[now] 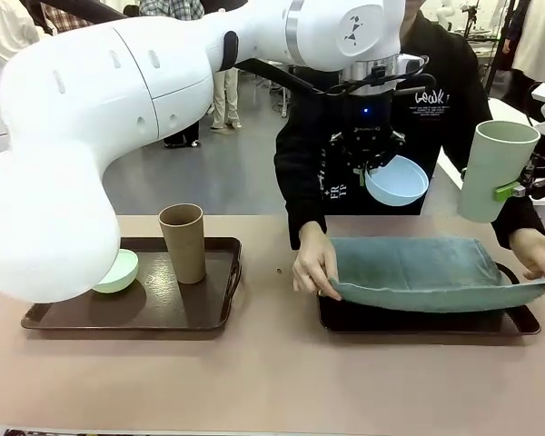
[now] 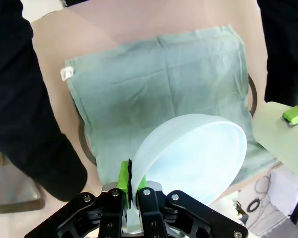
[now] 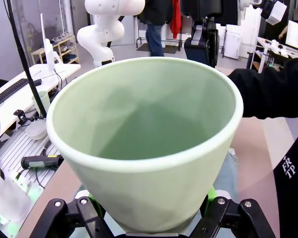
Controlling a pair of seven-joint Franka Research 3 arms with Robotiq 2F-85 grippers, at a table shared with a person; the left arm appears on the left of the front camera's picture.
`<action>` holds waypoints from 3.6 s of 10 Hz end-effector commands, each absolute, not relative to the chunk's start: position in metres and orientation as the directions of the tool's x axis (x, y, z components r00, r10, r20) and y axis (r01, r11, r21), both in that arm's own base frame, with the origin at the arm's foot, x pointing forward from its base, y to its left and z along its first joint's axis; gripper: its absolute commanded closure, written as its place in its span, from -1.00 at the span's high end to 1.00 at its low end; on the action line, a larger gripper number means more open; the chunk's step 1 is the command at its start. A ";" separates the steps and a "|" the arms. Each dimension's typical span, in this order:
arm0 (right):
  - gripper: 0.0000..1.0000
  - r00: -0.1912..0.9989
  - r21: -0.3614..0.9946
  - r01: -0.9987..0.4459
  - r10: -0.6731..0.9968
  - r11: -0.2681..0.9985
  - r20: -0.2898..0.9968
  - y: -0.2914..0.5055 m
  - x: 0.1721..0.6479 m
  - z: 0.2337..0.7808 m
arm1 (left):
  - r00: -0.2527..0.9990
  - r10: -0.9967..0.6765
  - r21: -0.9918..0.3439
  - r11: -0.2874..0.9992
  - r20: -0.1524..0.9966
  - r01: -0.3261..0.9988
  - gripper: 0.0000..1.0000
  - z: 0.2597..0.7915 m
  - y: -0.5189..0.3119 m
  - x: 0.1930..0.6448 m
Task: Set up a tray with a mat and arrange the tableware.
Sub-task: Place the Picnic Bowl and Reusable plastic cup back onto the Handle tray in front of the human's position.
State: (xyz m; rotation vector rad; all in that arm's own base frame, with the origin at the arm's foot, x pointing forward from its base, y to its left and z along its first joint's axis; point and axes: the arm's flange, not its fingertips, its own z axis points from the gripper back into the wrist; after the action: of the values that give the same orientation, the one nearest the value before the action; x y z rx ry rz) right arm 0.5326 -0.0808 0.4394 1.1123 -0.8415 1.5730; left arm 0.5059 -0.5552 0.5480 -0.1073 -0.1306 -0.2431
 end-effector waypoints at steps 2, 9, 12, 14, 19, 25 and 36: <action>-0.49 -0.093 -0.004 -0.964 0.320 -0.267 0.943 -0.079 0.535 0.442 | 0.958 -0.249 -0.100 0.959 0.141 0.264 -1.00 0.553 -0.552 0.507; -0.49 -0.093 -0.004 -0.964 0.320 -0.267 0.943 -0.079 0.535 0.442 | 0.958 -0.249 -0.100 0.959 0.141 0.264 -1.00 0.553 -0.552 0.507; -0.49 -0.093 -0.004 -0.964 0.320 -0.267 0.943 -0.079 0.535 0.442 | 0.958 -0.249 -0.100 0.959 0.141 0.264 -1.00 0.553 -0.552 0.507; -0.49 -0.093 -0.004 -0.964 0.320 -0.267 0.943 -0.079 0.535 0.442 | 0.958 -0.249 -0.100 0.959 0.141 0.264 -1.00 0.553 -0.552 0.507; -0.49 -0.093 -0.004 -0.964 0.320 -0.267 0.943 -0.079 0.535 0.442 | 0.958 -0.249 -0.100 0.959 0.141 0.264 -1.00 0.553 -0.552 0.507; 0.67 -0.096 -0.022 -0.967 0.281 -0.255 0.955 -0.082 0.542 0.435 | 0.962 -0.233 -0.090 0.965 0.142 0.247 -0.90 0.548 -0.555 0.506; 0.68 0.008 0.053 -0.986 0.263 -0.161 0.965 -0.078 0.548 0.334 | 0.995 -0.099 -0.228 0.970 -0.029 0.089 -0.90 0.455 -0.542 0.545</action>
State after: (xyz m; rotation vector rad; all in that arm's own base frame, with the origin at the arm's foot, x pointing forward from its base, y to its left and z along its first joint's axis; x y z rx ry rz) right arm 0.5485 -0.0790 0.3340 1.1388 -0.9054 1.4196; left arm 0.5421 -0.5390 0.4455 -0.2351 0.0638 -0.0757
